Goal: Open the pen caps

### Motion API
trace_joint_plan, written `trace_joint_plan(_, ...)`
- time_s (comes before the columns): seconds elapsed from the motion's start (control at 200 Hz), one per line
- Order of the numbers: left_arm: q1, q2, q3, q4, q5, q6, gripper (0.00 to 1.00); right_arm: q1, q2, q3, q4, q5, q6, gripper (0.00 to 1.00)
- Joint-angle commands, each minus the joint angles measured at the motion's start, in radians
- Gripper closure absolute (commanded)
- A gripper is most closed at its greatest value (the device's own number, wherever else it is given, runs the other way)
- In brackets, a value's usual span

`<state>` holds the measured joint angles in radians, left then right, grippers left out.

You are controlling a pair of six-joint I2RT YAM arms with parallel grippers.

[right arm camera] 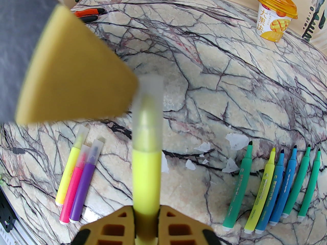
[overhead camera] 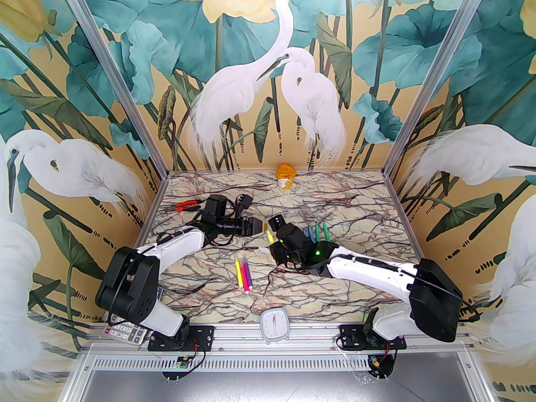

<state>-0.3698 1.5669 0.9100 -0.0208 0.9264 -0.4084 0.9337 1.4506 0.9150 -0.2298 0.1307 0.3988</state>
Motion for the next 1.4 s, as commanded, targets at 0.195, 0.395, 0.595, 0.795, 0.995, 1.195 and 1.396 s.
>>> trace_joint_plan(0.195, -0.031, 0.028, 0.043, 0.030, 0.040, -0.010, 0.52, -0.003, -0.024, -0.008, 0.017, -0.020, -0.020, 0.86)
trace_joint_plan(0.395, -0.035, 0.036, 0.047, 0.035, 0.051, -0.017, 0.62, -0.003, -0.025, -0.011, 0.019, -0.023, -0.020, 0.86)
trace_joint_plan(0.595, -0.038, 0.035, 0.050, 0.038, 0.056, -0.024, 0.75, -0.003, -0.031, -0.017, 0.022, -0.011, -0.021, 0.84)
trace_joint_plan(0.795, -0.037, 0.037, 0.047, 0.066, 0.077, -0.047, 0.87, -0.003, -0.029, -0.022, 0.024, 0.003, -0.019, 0.76)
trace_joint_plan(0.995, -0.038, 0.031, 0.048, 0.070, 0.094, -0.056, 0.93, -0.003, -0.012, -0.024, 0.025, 0.013, -0.018, 0.61)
trace_joint_plan(1.195, -0.038, 0.026, 0.044, 0.083, 0.134, -0.063, 0.95, -0.004, 0.017, -0.020, 0.046, 0.009, -0.017, 0.60)
trace_joint_plan(1.396, -0.038, 0.025, 0.040, 0.088, 0.155, -0.065, 0.95, -0.004, 0.032, -0.011, 0.063, -0.004, -0.025, 0.63)
